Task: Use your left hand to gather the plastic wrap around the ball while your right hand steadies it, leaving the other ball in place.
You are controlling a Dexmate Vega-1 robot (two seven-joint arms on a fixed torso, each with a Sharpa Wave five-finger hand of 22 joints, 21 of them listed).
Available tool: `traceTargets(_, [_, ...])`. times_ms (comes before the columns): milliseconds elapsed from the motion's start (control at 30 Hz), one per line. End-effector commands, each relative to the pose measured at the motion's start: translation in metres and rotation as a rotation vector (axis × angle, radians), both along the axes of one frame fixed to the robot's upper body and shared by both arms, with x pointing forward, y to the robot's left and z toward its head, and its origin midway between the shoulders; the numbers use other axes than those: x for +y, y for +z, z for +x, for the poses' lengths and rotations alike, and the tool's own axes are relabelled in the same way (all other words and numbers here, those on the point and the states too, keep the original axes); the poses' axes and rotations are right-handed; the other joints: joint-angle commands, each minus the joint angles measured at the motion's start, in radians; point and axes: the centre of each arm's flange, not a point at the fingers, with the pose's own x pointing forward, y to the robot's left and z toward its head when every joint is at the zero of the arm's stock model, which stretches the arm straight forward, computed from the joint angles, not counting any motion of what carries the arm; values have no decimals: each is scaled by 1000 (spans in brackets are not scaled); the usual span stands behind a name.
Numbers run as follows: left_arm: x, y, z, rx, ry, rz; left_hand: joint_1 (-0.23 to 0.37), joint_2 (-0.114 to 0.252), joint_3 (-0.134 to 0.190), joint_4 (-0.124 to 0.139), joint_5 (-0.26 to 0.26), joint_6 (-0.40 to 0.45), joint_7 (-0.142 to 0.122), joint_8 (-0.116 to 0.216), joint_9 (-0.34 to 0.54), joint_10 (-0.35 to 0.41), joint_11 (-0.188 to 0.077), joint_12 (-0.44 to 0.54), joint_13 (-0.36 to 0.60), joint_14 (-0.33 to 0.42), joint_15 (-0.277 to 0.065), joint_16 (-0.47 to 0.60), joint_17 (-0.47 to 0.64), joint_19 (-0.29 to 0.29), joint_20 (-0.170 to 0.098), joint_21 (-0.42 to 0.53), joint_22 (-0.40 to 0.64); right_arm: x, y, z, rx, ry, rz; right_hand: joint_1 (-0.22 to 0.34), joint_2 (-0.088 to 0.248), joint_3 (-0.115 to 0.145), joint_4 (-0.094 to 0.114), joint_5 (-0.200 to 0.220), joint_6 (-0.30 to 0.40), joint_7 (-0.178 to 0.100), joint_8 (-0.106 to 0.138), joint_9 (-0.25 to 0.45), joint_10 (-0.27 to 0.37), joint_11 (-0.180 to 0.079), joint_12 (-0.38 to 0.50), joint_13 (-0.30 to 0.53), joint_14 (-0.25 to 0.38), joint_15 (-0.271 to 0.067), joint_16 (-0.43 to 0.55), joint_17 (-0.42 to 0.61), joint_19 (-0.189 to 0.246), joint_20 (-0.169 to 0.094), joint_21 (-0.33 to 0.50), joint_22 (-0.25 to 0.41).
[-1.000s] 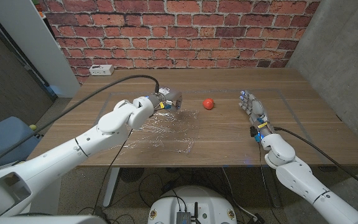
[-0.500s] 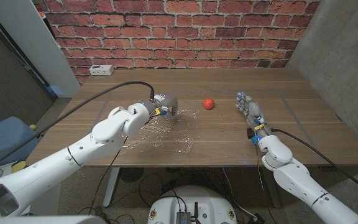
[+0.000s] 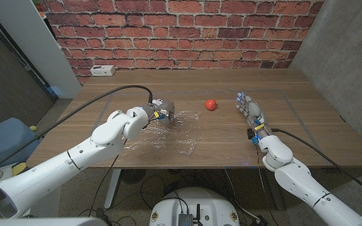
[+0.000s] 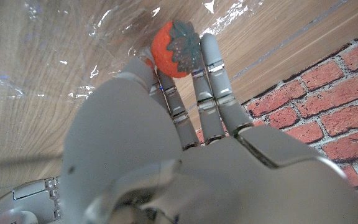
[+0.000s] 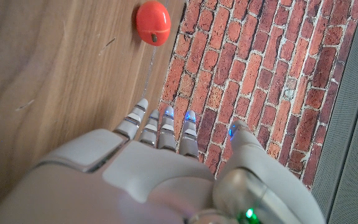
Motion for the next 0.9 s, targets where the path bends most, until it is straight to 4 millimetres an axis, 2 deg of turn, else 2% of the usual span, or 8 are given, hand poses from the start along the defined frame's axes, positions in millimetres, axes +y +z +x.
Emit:
traceTargets(33, [3,-7,7,56,47,19,97,87,14,-8,3,-6,5,0,6,-2,0,4,1,184,-288,-4,7,-9,-53,10,2,3,4,1,0,-1,-8,-1,-1,5,-1,1,7,1,0,2,9,5,-6,4,9,2,-3,5,7,-4,4,2])
traceTargets(200, [1,-6,9,61,62,48,78,85,12,1,1,-19,0,-9,4,-14,-9,-7,-7,175,-293,-20,9,-23,-45,18,2,3,7,3,-5,1,-10,-1,0,5,-1,1,6,0,-1,2,10,2,-6,4,9,2,-3,5,7,-4,4,2])
traceTargets(333, [1,-4,11,91,88,70,41,79,8,11,0,-65,-30,-38,-6,-10,-19,-21,-25,176,-293,-40,5,-29,-42,27,-3,3,8,4,-8,1,-10,-1,0,5,-1,1,6,0,-1,2,10,4,-6,4,10,3,-3,5,8,-4,4,2])
traceTargets(567, [1,0,14,166,132,118,-33,76,-12,33,-11,-139,-51,-88,-23,-52,-30,-75,-61,109,-285,-93,-15,-94,-2,10,-10,3,11,6,-9,0,-10,-1,1,6,-1,1,1,-2,-2,2,9,2,-7,4,11,2,-3,5,9,-5,5,2])
traceTargets(600, [1,1,14,174,143,126,-63,81,-18,41,-15,-194,-50,-120,-34,-69,-29,-101,-77,78,-283,-113,-28,-113,8,3,-11,3,11,6,-10,1,-10,-1,1,5,-1,1,1,-3,-2,2,9,1,-7,4,11,2,-3,5,10,-5,5,2])
traceTargets(733, [2,3,13,202,171,142,-144,67,-42,64,-26,-239,-65,-162,-63,-89,-35,-149,-108,40,-267,-141,-52,-200,74,-32,-12,3,12,6,-14,-1,-10,-1,1,5,-1,1,1,-3,-2,2,9,2,-7,4,12,3,-3,6,11,-4,5,2])
traceTargets(800, [1,4,12,217,191,158,-165,59,-46,66,-28,-269,-66,-182,-75,-113,-36,-175,-119,18,-265,-153,-59,-232,94,-47,-12,3,12,6,-17,-3,-10,-1,1,5,0,1,2,-2,-2,2,9,2,-7,4,13,3,-3,6,11,-3,5,2])
traceTargets(900, [1,4,11,204,212,171,-204,52,-58,71,-32,-324,-80,-214,-94,-167,-30,-227,-140,-68,-250,-186,-68,-283,131,-72,-11,3,13,6,-18,-1,-12,-1,1,6,-1,1,2,-2,-1,2,9,0,-7,5,14,4,-2,6,12,-2,5,2])
